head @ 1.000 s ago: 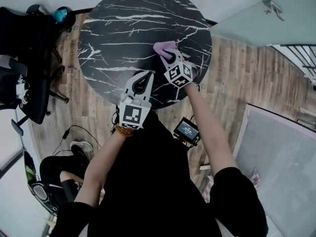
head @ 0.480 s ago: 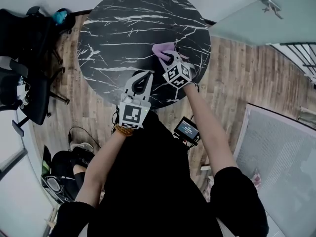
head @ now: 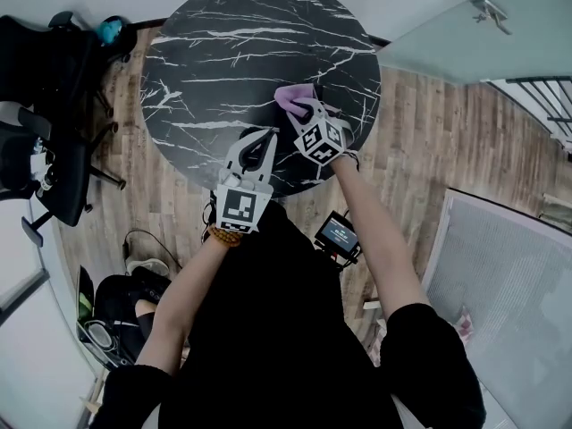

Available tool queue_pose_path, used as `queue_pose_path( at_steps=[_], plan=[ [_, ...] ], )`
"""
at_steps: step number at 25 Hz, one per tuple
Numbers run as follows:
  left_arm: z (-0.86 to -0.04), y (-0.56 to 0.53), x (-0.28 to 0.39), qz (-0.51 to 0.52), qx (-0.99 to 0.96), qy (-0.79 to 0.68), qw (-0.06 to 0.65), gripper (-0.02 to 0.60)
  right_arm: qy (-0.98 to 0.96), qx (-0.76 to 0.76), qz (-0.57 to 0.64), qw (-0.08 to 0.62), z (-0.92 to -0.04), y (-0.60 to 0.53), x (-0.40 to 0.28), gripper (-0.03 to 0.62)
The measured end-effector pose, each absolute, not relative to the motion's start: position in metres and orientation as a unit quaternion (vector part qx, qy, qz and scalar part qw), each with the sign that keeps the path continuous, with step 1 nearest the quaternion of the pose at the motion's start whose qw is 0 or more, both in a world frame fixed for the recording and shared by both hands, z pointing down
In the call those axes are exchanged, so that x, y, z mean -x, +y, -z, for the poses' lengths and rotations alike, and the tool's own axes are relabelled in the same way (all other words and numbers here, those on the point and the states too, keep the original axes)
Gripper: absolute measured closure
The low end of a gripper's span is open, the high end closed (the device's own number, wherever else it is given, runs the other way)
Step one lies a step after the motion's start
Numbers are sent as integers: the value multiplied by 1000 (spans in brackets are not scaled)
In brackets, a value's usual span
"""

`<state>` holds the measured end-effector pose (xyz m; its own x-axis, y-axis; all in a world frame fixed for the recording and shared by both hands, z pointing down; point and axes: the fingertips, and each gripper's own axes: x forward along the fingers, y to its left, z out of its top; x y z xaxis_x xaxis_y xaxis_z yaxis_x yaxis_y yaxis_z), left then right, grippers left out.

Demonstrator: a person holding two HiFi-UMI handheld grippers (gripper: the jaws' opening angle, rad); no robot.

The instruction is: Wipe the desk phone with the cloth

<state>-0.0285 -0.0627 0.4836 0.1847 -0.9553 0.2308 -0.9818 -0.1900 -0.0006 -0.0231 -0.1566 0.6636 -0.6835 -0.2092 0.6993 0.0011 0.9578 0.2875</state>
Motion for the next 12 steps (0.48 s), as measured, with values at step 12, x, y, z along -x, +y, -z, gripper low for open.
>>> queue_pose_path(
  at_steps=[12],
  plan=[
    [-486, -56, 27, -90, -766, -633, 75, 568, -906, -55, 127, 401, -672, -144, 18, 511]
  ],
)
